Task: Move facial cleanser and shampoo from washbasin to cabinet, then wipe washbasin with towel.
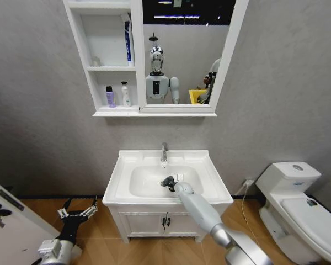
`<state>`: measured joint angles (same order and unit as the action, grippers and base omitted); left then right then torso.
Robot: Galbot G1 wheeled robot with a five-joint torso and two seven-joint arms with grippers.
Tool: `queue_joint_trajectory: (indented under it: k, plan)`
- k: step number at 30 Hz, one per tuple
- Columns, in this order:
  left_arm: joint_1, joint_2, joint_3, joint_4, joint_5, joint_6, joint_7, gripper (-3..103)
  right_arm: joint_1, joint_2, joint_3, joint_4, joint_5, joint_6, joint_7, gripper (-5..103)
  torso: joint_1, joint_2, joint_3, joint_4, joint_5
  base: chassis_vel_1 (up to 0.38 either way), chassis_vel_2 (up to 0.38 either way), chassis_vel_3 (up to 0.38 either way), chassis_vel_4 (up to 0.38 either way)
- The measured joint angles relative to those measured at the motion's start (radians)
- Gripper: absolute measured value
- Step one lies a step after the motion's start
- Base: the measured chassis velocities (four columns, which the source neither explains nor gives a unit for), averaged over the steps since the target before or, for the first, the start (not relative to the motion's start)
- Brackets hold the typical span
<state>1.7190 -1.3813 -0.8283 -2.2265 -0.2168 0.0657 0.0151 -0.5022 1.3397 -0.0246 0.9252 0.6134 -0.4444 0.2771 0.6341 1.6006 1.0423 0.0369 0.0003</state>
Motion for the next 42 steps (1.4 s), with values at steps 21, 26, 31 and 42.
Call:
queue_joint_trajectory:
  k: [21, 26, 31, 42]
  plan:
    - [0.0, 0.0, 0.0, 0.0, 0.0, 0.0, 0.0, 100, -0.112, -0.211, 0.145, 0.208, -0.424, 0.214, 0.05, 8, 0.0, 0.0, 0.0, -0.0002, -0.0002, 0.0, 0.0, 0.0, 0.0]
    - [0.0, 0.0, 0.0, 0.0, 0.0, 0.0, 0.0, 100, -0.124, -0.251, 0.18, 0.208, -0.358, 0.298, -0.058, 8, 0.0, 0.0, 0.0, 0.0, -0.0002, 0.0, 0.0, 0.0, 0.0]
    - [0.0, 0.0, 0.0, 0.0, 0.0, 0.0, 0.0, 100, -0.112, -0.25, 0.194, 0.155, -0.246, 0.317, -0.095, 8, 0.0, 0.0, 0.0, 0.0, -0.0002, 0.0, 0.0, 0.0, 0.0]
    - [0.0, 0.0, 0.0, 0.0, 0.0, 0.0, 0.0, 100, -0.031, -0.183, 0.216, -0.096, -0.315, 0.618, -0.249, 35, 0.0, 0.0, 0.0, 0.0002, -0.0003, 0.0, 0.0, 0.0, 0.0]
